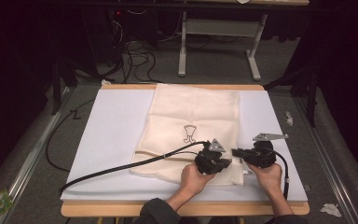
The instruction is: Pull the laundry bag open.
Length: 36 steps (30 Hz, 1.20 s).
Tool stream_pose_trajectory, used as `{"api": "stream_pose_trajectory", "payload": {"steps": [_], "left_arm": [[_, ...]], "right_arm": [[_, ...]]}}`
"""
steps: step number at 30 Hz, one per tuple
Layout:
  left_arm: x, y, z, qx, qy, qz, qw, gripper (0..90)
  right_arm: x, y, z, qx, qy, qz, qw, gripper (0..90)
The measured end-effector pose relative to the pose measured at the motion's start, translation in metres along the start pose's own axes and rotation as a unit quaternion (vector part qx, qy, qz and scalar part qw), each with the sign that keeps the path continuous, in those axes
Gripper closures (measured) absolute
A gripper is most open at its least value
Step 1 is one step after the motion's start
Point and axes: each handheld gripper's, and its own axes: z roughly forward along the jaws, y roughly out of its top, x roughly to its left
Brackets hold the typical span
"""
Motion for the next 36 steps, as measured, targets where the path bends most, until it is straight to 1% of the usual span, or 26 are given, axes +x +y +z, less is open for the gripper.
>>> {"api": "stream_pose_trajectory", "payload": {"steps": [2, 4, 7, 8, 10, 13, 15, 17, 20, 23, 24, 25, 26, 28, 29, 30, 31, 32, 33, 34, 35, 36], "left_arm": [[0.001, 0.0, 0.0, -0.001, -0.001, -0.001, 1.0, 86.8], [0.001, 0.0, 0.0, 0.002, 0.003, 0.002, 1.0, 86.8], [0.0, -0.001, 0.0, 0.004, 0.005, 0.0, 1.0, 86.8], [0.002, 0.0, 0.0, 0.005, 0.002, 0.0, 1.0, 86.9], [0.002, 0.0, 0.0, 0.006, 0.002, -0.001, 1.0, 86.8], [0.001, 0.0, -0.002, 0.004, 0.011, 0.002, 0.9999, 86.9], [0.001, 0.0, 0.0, 0.004, 0.009, -0.002, 0.9999, 86.9], [0.001, -0.001, 0.0, 0.005, 0.01, -0.002, 0.9999, 86.9], [0.0, -0.001, -0.001, 0.008, 0.015, 0.001, 0.9999, 86.9], [0.001, 0.0, -0.002, 0.006, 0.013, -0.001, 0.9999, 86.9], [0.005, 0.002, -0.001, 0.008, 0.007, -0.01, 0.9999, 86.9], [0.005, 0.002, -0.001, 0.008, 0.007, -0.01, 0.9999, 86.9], [0.005, 0.003, -0.002, 0.009, 0.009, -0.012, 0.9998, 86.9], [0.004, 0.004, -0.007, 0.012, 0.031, -0.002, 0.9995, 86.9], [0.003, 0.003, -0.008, 0.013, 0.034, 0.003, 0.9993, 86.9], [0.003, 0.002, -0.009, 0.013, 0.036, 0.004, 0.9993, 86.9], [0.004, 0.001, -0.009, 0.011, 0.034, 0.0, 0.9994, 86.9], [0.007, 0.0, -0.008, 0.014, 0.027, -0.006, 0.9995, 86.9], [0.01, 0.0, -0.008, 0.016, 0.027, -0.01, 0.9995, 86.9], [0.01, 0.0, -0.008, 0.016, 0.027, -0.01, 0.9995, 86.9], [0.012, -0.001, -0.009, 0.019, 0.031, -0.01, 0.9993, 86.9], [0.013, -0.001, -0.012, 0.016, 0.033, -0.011, 0.9993, 86.9]], "right_arm": [[0.0, -0.001, 0.0, 0.0, -0.002, -0.004, 1.0, 88.1], [0.0, -0.001, 0.0, 0.002, -0.004, -0.004, 1.0, 88.1], [-0.001, -0.002, 0.001, 0.005, -0.004, -0.006, 1.0, 88.2], [-0.001, -0.002, 0.001, 0.005, -0.005, -0.006, 1.0, 88.2], [-0.001, -0.002, 0.002, 0.005, -0.006, -0.007, 0.9999, 88.2], [0.0, -0.003, 0.001, 0.01, -0.008, -0.011, 0.9999, 88.2], [-0.001, -0.002, 0.001, 0.011, -0.008, -0.012, 0.9998, 88.3], [-0.001, -0.003, 0.001, 0.013, -0.011, -0.012, 0.9998, 88.2], [0.0, -0.004, 0.001, 0.013, -0.009, -0.01, 0.9998, 88.3], [-0.001, -0.003, 0.001, 0.011, -0.01, -0.012, 0.9998, 88.3], [-0.001, -0.003, 0.001, 0.012, -0.011, -0.013, 0.9998, 88.3], [-0.001, -0.003, 0.001, 0.012, -0.011, -0.013, 0.9998, 88.3], [-0.002, -0.002, 0.001, 0.01, -0.011, -0.012, 0.9998, 88.3], [-0.002, 0.0, -0.001, 0.008, -0.014, -0.013, 0.9998, 88.4], [-0.002, 0.0, -0.003, 0.006, -0.015, -0.013, 0.9998, 88.4], [-0.002, 0.001, -0.004, 0.007, -0.015, -0.011, 0.9998, 88.4], [-0.003, 0.0, -0.004, 0.005, -0.014, -0.011, 0.9998, 88.4], [-0.003, 0.0, -0.004, 0.006, -0.015, -0.01, 0.9998, 88.4], [-0.004, 0.0, -0.002, 0.008, -0.015, -0.012, 0.9998, 88.4], [-0.004, 0.0, -0.002, 0.008, -0.015, -0.012, 0.9998, 88.4], [-0.005, 0.0, -0.001, 0.012, -0.02, -0.013, 0.9997, 88.4], [-0.006, 0.0, -0.002, 0.011, -0.021, -0.012, 0.9996, 88.4]]}}
